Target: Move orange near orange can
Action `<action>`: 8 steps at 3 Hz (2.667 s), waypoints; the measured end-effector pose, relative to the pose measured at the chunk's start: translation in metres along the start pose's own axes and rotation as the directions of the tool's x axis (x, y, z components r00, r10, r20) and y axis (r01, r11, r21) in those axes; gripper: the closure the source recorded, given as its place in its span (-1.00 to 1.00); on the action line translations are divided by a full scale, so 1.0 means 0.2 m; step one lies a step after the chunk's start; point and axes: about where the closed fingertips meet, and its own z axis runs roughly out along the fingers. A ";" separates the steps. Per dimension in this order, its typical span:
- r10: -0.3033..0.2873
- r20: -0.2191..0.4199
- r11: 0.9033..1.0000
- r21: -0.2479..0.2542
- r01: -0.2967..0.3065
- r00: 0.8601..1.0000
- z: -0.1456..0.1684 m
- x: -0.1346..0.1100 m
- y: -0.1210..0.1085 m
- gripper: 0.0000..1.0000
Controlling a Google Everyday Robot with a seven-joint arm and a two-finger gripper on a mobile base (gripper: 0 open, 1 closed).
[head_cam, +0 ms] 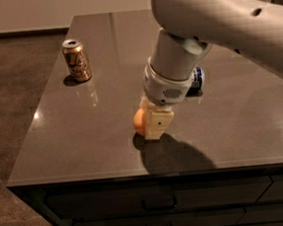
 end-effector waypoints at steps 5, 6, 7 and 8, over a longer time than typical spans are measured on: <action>0.143 0.078 0.987 0.058 -0.148 0.987 -0.08 -0.36 -0.33 1.00; 0.201 0.077 0.974 0.092 -0.208 0.976 -0.04 -0.41 -0.51 1.00; 0.238 0.079 0.963 0.111 -0.245 0.968 -0.01 -0.45 -0.65 1.00; 0.271 0.065 0.953 0.125 -0.277 0.960 0.05 -0.49 -0.82 1.00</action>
Offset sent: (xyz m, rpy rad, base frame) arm 0.0632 0.0755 0.0468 0.1055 -0.0059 -0.1616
